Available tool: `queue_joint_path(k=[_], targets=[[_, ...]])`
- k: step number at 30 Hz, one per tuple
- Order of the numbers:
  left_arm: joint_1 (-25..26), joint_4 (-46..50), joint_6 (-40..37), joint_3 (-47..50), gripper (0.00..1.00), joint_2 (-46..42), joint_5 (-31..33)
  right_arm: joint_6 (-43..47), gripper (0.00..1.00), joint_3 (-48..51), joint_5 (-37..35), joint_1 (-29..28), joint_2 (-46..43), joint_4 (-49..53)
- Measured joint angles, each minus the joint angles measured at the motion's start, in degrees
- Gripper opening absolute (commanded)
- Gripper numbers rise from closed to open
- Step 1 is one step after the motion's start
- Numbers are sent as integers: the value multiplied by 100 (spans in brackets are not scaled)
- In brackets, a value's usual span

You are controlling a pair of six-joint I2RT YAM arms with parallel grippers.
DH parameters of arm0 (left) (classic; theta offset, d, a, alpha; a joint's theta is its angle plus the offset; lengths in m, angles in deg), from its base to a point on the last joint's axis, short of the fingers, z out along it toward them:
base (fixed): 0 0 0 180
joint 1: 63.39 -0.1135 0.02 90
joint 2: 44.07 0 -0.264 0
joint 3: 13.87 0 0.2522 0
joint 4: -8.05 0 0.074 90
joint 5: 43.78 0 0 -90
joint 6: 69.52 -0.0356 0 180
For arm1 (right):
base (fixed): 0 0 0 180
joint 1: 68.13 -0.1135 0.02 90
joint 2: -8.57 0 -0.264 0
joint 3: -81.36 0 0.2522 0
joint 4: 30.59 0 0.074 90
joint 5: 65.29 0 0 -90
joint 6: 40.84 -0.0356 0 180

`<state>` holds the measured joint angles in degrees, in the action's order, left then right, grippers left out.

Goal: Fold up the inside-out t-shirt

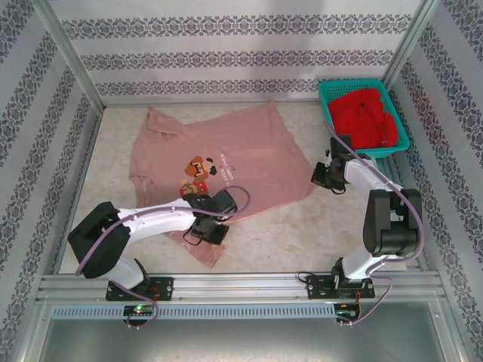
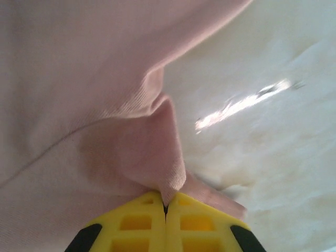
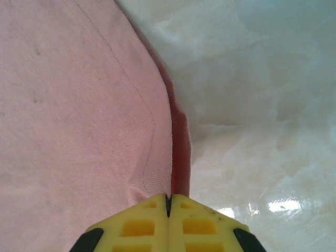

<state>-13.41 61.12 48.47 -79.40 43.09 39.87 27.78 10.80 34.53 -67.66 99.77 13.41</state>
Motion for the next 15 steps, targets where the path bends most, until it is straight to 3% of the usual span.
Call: queue_joint_path(k=[7, 10, 12, 15], targets=[[-597, 26, -413, -826, 6, -365, -70, 35, 0, 20, 15, -101, -186, 15], [-918, -195, -551, -1178, 18, 22, -59, 33, 0, 50, 13, -131, -186, 13], [-1067, -385, -623, -1478, 35, 461, 26, 35, 0, 74, 15, -140, -184, 17], [-1150, -695, -645, -1843, 51, 994, 240, 37, 0, 76, 13, -149, -179, 15]])
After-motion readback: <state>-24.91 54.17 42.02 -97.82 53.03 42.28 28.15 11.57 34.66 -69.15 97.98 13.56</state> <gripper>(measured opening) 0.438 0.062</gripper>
